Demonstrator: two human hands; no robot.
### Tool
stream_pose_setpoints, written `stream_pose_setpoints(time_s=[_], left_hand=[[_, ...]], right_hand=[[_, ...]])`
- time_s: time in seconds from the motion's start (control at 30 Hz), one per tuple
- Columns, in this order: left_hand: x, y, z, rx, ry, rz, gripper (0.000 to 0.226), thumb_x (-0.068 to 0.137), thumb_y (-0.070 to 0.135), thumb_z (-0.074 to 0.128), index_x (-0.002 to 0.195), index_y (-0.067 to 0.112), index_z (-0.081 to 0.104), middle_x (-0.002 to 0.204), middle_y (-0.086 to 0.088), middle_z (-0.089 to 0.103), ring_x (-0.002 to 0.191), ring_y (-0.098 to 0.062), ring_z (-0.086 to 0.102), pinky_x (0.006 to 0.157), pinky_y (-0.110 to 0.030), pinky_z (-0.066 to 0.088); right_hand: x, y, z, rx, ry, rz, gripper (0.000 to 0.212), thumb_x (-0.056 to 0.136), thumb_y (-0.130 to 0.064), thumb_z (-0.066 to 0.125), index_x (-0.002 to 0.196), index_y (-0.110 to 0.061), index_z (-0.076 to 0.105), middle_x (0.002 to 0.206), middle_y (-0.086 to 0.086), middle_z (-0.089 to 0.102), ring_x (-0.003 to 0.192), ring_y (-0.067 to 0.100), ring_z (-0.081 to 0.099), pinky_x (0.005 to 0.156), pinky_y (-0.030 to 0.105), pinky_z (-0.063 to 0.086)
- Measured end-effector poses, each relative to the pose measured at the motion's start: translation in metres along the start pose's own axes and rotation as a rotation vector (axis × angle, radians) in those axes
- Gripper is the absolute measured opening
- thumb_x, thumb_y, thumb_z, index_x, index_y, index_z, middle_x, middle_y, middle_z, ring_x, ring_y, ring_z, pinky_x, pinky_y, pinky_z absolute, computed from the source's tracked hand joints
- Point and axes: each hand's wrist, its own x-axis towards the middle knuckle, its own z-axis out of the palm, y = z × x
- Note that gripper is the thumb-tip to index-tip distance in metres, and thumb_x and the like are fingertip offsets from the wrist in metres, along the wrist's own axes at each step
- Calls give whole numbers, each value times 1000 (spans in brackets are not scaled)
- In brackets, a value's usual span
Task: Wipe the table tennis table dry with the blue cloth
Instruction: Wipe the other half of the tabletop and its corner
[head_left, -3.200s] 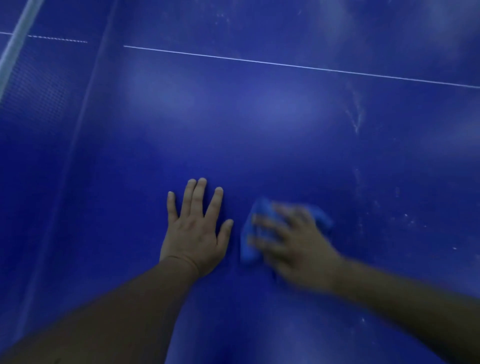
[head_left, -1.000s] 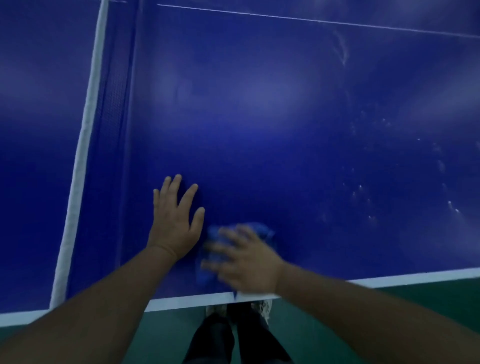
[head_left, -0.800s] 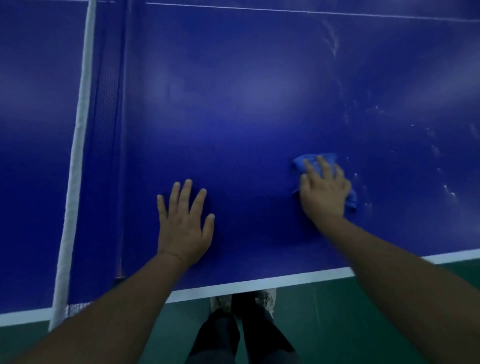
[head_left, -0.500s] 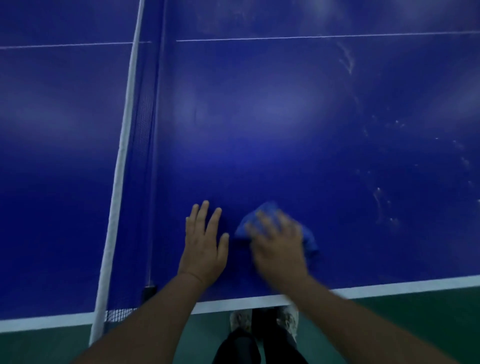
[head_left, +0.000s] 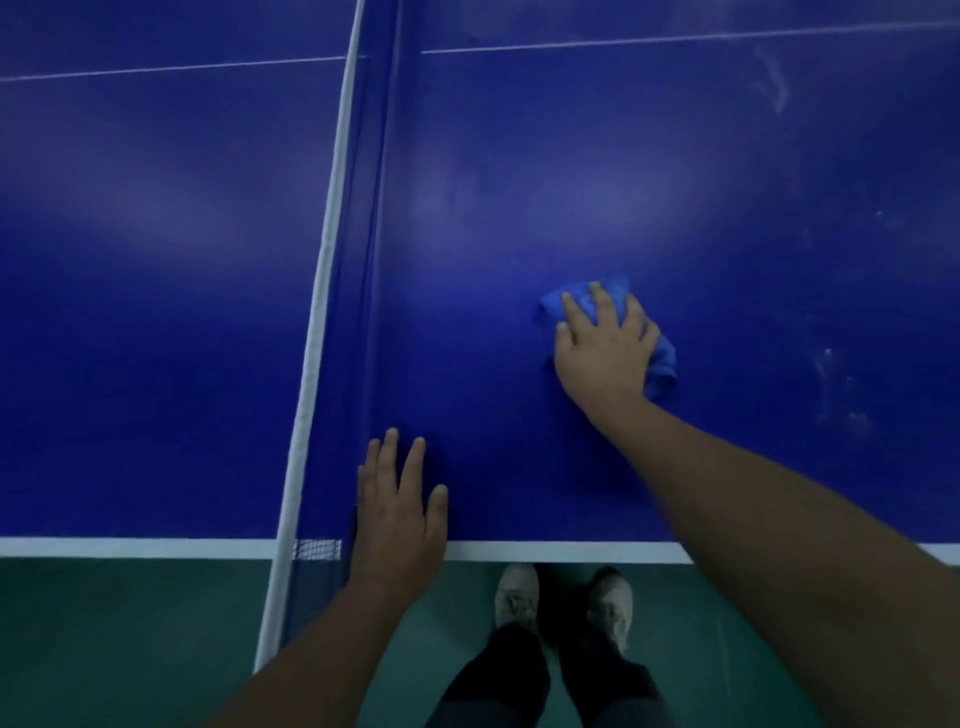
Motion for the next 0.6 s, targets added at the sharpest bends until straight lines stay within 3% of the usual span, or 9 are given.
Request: stream_pose_setpoints(time_s=[0.07, 0.17, 0.23, 0.3, 0.37, 0.43, 0.53, 0.6], left_hand=[[-8, -2, -5, -74, 28, -16, 69, 99, 54, 21, 157, 17, 25, 167, 1, 5, 154, -17, -2, 123, -40, 5], [-13, -5, -15, -138, 28, -49, 67, 98, 52, 25, 156, 18, 29, 167, 3, 7, 153, -12, -1, 122, -34, 7], [-13, -8, -15, -131, 7, -82, 64, 98, 48, 29, 155, 19, 34, 167, 1, 8, 153, -15, 1, 123, -39, 12], [-12, -11, -11, -7, -5, 2, 63, 99, 50, 31, 153, 18, 37, 167, -5, 11, 153, -24, 6, 123, -49, 16], [-9, -2, 2, 120, -49, 117, 63, 100, 51, 28, 153, 18, 37, 166, -11, 15, 153, -29, 8, 122, -54, 14], [-7, 22, 15, 162, -95, 179, 65, 99, 51, 25, 155, 18, 33, 167, -10, 10, 154, -26, 0, 123, -53, 8], [-5, 70, 30, 139, -146, 212, 71, 97, 55, 15, 159, 21, 19, 167, -3, -7, 152, -17, -20, 123, -44, -9], [-3, 96, 38, 124, -166, 224, 73, 95, 56, 11, 160, 22, 13, 167, -2, -11, 150, -14, -25, 122, -40, -15]], right_hand=[[-29, -49, 20, 5, 32, -166, 47, 97, -41, 40, 142, -37, 54, 158, 1, 41, 141, 41, 34, 110, 61, 25], [-129, -99, 46, -16, -170, -541, 55, 95, -48, 41, 148, -35, 44, 162, 1, 31, 146, 39, 26, 113, 65, 23], [-181, -85, 51, 24, -238, -639, 56, 91, -52, 45, 144, -36, 47, 160, -2, 35, 145, 36, 30, 112, 61, 28], [-199, -43, 48, 13, -242, -706, 50, 90, -51, 49, 137, -36, 55, 155, -4, 44, 139, 33, 38, 109, 56, 32], [-185, 15, 34, -18, -221, -585, 44, 92, -45, 49, 133, -35, 60, 148, 0, 52, 132, 36, 47, 103, 56, 37], [-149, 74, 16, -36, -44, -312, 45, 94, -42, 45, 134, -33, 61, 149, 3, 52, 130, 42, 48, 101, 58, 39], [-103, 134, -20, 6, -30, 210, 47, 104, -44, 34, 150, -41, 42, 164, -5, 27, 146, 37, 23, 116, 57, 18], [-98, 139, -21, 54, 3, 357, 47, 105, -43, 35, 151, -41, 39, 165, -6, 22, 148, 36, 18, 118, 56, 14]])
